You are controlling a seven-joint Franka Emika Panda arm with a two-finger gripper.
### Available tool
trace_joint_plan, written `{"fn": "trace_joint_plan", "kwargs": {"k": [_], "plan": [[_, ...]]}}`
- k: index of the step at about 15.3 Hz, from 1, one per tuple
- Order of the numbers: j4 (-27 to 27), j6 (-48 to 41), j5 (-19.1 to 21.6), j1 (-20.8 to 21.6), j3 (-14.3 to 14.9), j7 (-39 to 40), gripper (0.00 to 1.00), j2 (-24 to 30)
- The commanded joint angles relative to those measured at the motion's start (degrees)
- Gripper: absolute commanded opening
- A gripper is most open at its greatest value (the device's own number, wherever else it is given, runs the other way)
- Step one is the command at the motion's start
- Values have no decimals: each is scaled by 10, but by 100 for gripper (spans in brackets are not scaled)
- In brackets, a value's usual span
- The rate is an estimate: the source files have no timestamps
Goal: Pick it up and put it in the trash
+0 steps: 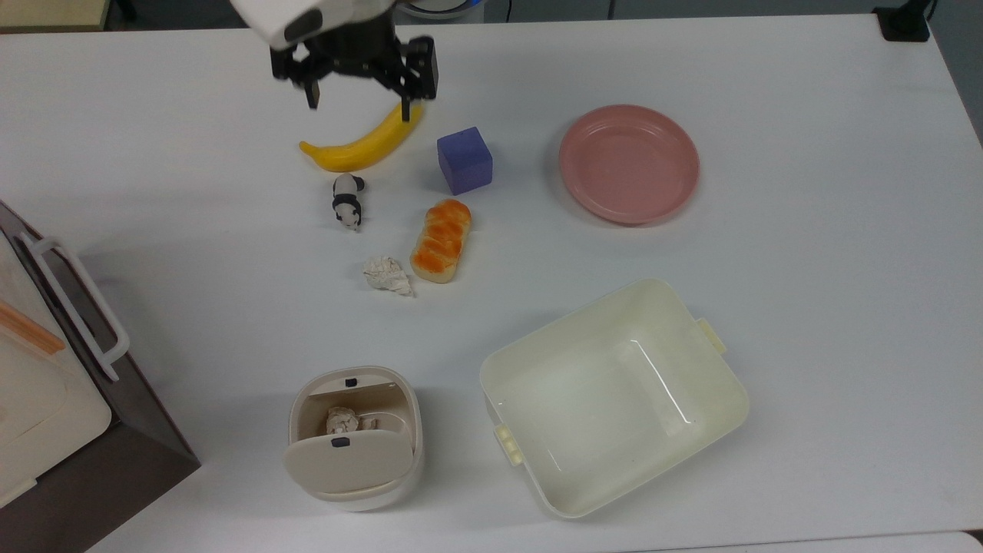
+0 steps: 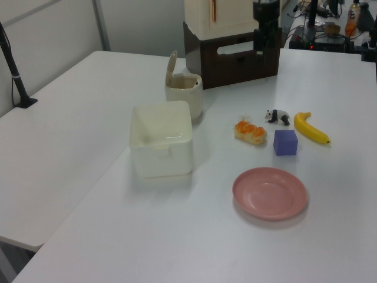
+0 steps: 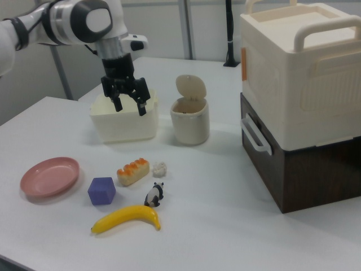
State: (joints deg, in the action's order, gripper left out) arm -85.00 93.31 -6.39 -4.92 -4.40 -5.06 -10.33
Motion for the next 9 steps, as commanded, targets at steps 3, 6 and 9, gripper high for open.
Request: {"fn": "trace_joint_plan", "kwargs": {"k": [3, 6, 9], "plan": [[-67, 8, -2, 9, 5, -25, 100, 54], [-68, 30, -2, 9, 5, -17, 100, 52], [-68, 55, -3, 9, 5, -14, 100, 50]]}}
